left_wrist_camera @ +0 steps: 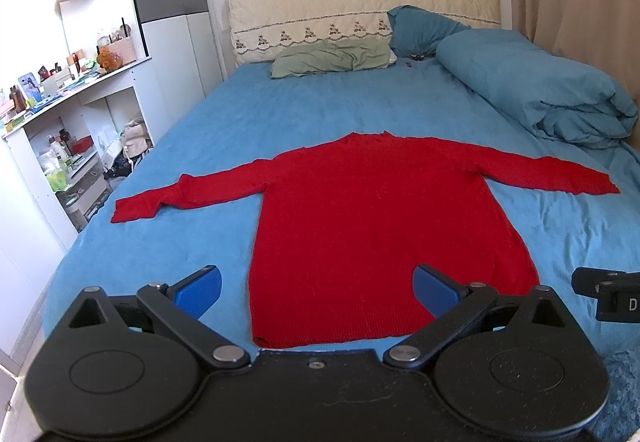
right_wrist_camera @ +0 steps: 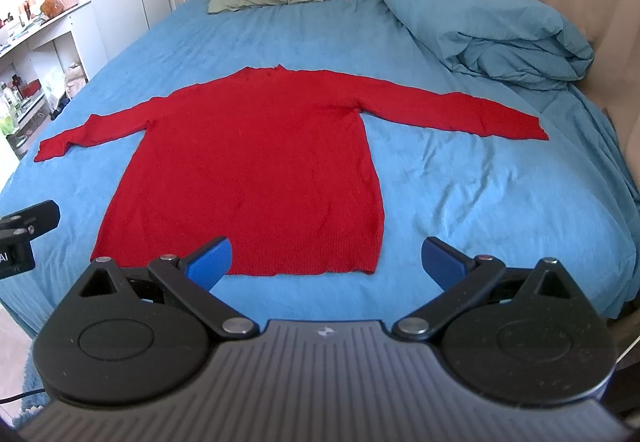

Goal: Fold small clothes
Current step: 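Lower the right gripper onto a red sleeve cuff and close it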

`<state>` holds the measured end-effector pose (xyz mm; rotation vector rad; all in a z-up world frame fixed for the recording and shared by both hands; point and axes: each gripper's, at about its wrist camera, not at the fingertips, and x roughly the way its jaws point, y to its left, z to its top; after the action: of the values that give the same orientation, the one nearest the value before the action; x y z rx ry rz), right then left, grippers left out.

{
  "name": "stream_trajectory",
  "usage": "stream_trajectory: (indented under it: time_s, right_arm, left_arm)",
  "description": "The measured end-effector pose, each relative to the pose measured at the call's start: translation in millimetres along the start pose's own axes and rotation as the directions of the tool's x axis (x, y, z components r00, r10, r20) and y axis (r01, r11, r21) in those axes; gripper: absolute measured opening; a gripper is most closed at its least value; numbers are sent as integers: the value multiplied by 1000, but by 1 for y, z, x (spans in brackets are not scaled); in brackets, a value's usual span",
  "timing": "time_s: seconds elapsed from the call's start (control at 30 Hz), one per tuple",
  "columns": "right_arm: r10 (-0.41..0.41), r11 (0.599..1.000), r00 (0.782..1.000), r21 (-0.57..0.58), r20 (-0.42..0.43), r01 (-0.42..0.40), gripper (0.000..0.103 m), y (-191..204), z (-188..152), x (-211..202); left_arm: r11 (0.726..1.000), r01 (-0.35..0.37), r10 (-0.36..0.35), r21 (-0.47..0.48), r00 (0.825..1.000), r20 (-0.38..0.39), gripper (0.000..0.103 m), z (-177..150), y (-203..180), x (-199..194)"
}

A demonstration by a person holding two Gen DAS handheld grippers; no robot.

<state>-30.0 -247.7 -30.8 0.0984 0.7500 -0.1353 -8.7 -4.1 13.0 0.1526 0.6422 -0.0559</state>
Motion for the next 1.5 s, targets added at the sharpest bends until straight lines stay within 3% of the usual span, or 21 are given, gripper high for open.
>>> stream_trajectory:
  time_s: [0.2, 0.43, 0.53, 0.73, 0.93, 1.1, 1.2, 1.37, 1.5]
  right_arm:
    - [7, 1000, 1000, 5, 16, -7, 103, -5, 10, -2]
    - [-36, 998, 998, 46, 55, 34, 103, -34, 46, 12]
    - [-77, 993, 995, 90, 65, 71, 103, -63, 74, 38]
    - [-219, 961, 972, 192, 91, 198, 103, -137, 126, 121]
    - [-344, 897, 937, 318, 61, 308, 103, -222, 154, 228]
    - [-367, 846, 930, 422, 15, 327, 103, -276, 153, 300]
    - [-373, 805, 928, 490, -18, 334, 103, -301, 149, 323]
    - [-379, 765, 921, 530, -88, 365, 103, -328, 144, 357]
    - [-383, 748, 919, 551, -98, 370, 94, -337, 138, 373]
  left_arm:
    - [1000, 26, -26, -12, 1000, 16, 103, 21, -3, 0]
    - [992, 128, -129, 15, 987, 100, 103, 92, -32, 31]
    - [988, 145, -151, 60, 981, 122, 103, 126, -58, 70]
    - [965, 237, -248, 114, 964, 92, 103, 183, -116, 191]
    - [951, 295, -296, 94, 955, -1, 103, 209, -173, 314]
    - [952, 304, -300, 32, 949, -98, 103, 217, -206, 380]
    - [957, 286, -275, 47, 948, -159, 103, 216, -227, 412]
    - [961, 276, -259, 32, 931, -255, 103, 206, -252, 451]
    - [964, 263, -242, 25, 918, -315, 103, 196, -266, 478]
